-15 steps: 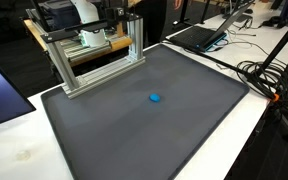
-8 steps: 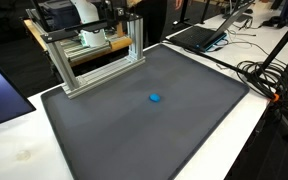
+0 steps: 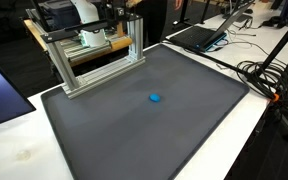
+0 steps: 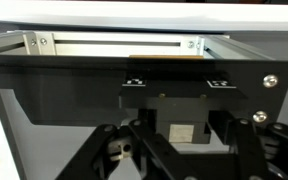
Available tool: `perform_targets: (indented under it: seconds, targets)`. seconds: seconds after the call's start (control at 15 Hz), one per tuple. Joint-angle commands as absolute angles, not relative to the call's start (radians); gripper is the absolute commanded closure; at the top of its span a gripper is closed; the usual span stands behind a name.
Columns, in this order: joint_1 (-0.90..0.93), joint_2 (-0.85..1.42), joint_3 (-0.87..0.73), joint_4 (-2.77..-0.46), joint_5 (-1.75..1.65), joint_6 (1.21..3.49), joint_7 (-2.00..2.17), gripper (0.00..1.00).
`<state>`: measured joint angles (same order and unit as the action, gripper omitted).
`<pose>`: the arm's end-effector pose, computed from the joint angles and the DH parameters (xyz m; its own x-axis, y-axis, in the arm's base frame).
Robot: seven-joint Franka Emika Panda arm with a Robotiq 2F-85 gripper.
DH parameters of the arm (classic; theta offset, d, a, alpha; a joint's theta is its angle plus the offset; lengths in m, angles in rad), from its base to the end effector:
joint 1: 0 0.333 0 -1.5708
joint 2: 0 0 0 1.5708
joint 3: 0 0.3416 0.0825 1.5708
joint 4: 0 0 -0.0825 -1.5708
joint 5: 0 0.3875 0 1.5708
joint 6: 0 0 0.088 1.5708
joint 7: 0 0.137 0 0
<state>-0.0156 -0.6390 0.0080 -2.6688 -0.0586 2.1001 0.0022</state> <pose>0.3439 -0.0070 0.4283 0.9974 0.0186 0.0694 0.0146 -0.9983 0.0571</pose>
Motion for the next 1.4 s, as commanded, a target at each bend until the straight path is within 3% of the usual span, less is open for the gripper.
perform_targets:
  seconds: [0.0,0.27,0.4,0.53,0.67,1.33]
  targets:
    - [-0.004,-0.619,0.0,-2.676,-0.038,2.112,0.0,0.36]
    - [-0.005,-0.608,0.005,-2.678,-0.044,2.122,0.004,0.41]
    - [-0.008,-0.605,0.007,-2.68,-0.047,2.123,0.008,0.49]
    - [-0.008,-0.603,0.008,-2.68,-0.046,2.122,0.01,0.73]
    - [-0.011,-0.604,0.007,-2.68,-0.049,2.121,0.012,0.78]
    - [-0.019,-0.539,0.032,-2.605,-0.039,2.138,0.119,0.78]
